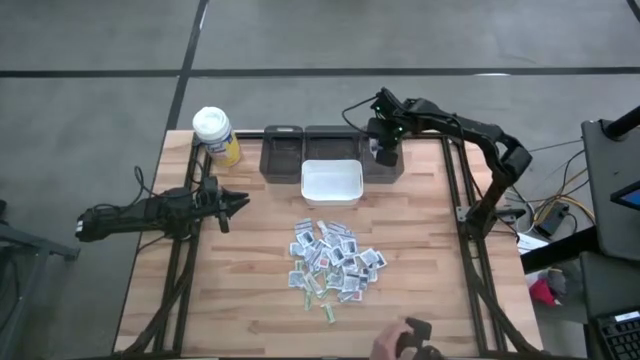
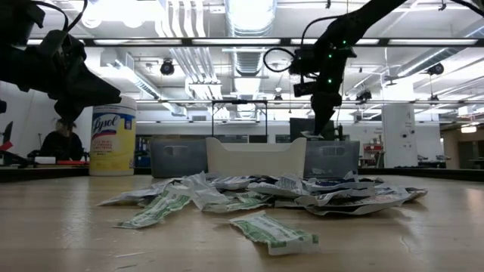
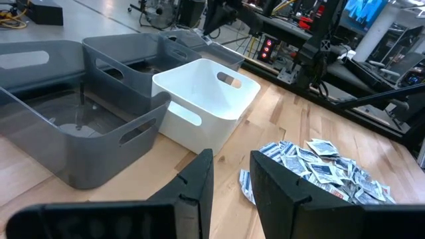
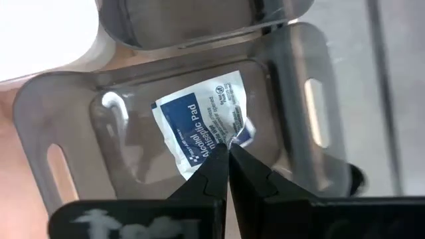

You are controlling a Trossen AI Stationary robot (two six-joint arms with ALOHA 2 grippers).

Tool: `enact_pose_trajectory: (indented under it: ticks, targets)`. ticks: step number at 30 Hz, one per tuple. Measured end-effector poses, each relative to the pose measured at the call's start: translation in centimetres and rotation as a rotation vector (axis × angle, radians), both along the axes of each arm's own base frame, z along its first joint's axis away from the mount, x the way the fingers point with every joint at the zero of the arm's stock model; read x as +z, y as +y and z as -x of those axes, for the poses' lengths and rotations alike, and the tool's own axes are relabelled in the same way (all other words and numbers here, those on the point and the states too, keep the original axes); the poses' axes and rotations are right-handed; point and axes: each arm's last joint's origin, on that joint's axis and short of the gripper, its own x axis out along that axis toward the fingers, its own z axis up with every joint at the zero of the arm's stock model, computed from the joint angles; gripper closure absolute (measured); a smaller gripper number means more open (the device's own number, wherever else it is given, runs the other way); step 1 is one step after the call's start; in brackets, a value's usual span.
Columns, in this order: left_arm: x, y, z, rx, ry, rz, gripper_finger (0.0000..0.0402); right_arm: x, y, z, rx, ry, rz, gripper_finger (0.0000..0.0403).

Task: Pick & Place First Aid Supplies
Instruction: Put the blue alcohol pad into the right black bin

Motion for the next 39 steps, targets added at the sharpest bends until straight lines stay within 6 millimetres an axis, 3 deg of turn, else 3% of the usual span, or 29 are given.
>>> enact_pose_trajectory:
  ticks: [8,16,26,29,32,35,39]
  targets:
    - [0.0,0.0,0.0,0.000,0.000,0.000,0.0307,-2.8,-0.5,-0.4,0.000,0.052,-0.067,0.0394]
    - [0.0,0.0,0.0,0.000,0.000,0.000,0.0307,-3.3,-1.0,-0.5,-0.008,0.039,-0.055,0.0391]
    - [0.0,0.0,0.0,0.000,0.000,0.000,0.0307,-4.5,-1.1,0.5,-0.034,0.072,-0.078,0.0314]
    - [0.0,0.0,0.0,0.000,0.000,0.000,0.0307,-3.9,-0.8,0.3,-0.037,0.071,-0.052,0.0295]
    - [0.0,0.0,0.0,0.000,0.000,0.000,0.0307,-1.4,-0.1,-0.1,-0.061,-0.014,0.002,0.0283]
    - [0.0,0.0,0.0,0.000,0.000,0.000,0.0307,0.8,1.1,-0.2,-0.105,-0.082,0.017,0.0275]
    - [0.0,0.0,0.0,0.000,0.000,0.000,0.0307,1.9,3.3,0.2,-0.134,-0.060,-0.032,0.0268]
